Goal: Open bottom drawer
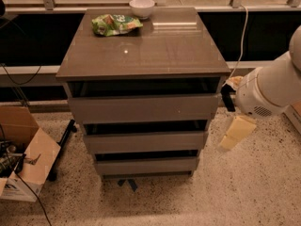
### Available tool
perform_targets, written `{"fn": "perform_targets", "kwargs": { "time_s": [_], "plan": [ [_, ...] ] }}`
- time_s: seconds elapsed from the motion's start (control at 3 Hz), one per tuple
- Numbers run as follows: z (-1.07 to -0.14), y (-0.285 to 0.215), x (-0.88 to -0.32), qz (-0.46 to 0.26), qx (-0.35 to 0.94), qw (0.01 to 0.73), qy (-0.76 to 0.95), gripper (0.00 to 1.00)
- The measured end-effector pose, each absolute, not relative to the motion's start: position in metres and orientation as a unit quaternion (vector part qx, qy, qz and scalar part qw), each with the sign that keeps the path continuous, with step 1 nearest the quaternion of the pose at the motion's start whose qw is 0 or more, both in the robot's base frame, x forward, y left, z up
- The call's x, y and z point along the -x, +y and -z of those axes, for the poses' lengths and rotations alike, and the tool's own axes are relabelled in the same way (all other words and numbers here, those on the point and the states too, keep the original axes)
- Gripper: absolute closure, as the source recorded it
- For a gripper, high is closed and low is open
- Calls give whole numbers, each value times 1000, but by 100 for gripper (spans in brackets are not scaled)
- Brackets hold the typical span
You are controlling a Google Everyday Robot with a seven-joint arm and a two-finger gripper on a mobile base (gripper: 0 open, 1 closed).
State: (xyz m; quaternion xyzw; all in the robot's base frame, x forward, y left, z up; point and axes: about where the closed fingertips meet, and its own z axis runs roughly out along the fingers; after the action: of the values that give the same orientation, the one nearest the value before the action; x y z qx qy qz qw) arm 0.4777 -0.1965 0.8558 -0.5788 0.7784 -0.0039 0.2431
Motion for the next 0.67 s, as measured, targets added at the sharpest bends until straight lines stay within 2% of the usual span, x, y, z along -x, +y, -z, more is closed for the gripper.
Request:
{"fn": "perform_targets", "kwargs": {
  "time_s": [0.33,0.67],
  "plan": [
    [-797,-186,-494,-36,563,257,785,0],
    [-696,-180,-510,-112,538,231,803,0]
  ]
}}
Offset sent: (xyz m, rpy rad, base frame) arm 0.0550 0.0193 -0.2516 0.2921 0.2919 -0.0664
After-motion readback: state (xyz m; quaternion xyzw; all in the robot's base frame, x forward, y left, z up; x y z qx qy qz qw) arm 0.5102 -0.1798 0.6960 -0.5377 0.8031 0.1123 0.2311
